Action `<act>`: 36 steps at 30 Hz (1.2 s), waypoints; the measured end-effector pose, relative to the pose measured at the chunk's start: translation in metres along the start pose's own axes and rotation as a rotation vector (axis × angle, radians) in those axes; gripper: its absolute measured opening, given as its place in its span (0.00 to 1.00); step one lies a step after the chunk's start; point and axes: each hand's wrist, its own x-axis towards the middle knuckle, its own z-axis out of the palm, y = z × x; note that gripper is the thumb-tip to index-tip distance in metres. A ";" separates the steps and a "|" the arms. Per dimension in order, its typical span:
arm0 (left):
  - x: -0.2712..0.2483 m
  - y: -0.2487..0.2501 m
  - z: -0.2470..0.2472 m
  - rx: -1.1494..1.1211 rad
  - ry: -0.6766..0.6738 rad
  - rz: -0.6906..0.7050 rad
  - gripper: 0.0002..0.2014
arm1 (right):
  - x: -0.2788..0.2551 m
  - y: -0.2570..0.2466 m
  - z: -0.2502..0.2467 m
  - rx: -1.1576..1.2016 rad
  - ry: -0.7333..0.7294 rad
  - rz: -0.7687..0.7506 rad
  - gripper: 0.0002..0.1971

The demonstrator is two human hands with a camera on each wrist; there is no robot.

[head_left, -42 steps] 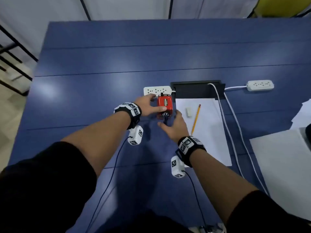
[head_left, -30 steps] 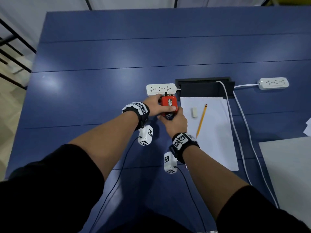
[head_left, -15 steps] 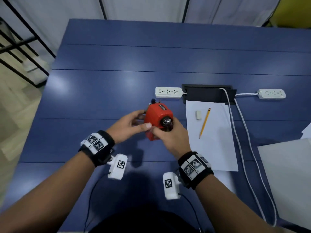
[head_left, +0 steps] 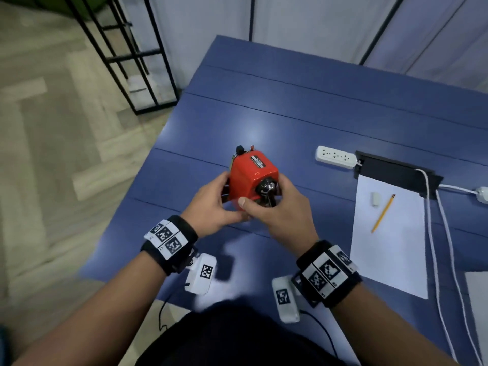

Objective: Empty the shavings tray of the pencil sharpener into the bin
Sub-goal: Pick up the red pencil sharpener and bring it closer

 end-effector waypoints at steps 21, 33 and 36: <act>-0.018 0.005 -0.013 0.058 0.232 0.100 0.34 | 0.019 0.000 0.006 0.253 -0.240 -0.069 0.41; -0.011 0.010 -0.022 0.040 0.035 0.091 0.41 | 0.021 0.015 -0.020 0.384 -0.358 -0.015 0.42; -0.011 0.013 -0.018 0.149 0.075 0.111 0.39 | 0.020 0.016 -0.024 0.371 -0.391 -0.022 0.45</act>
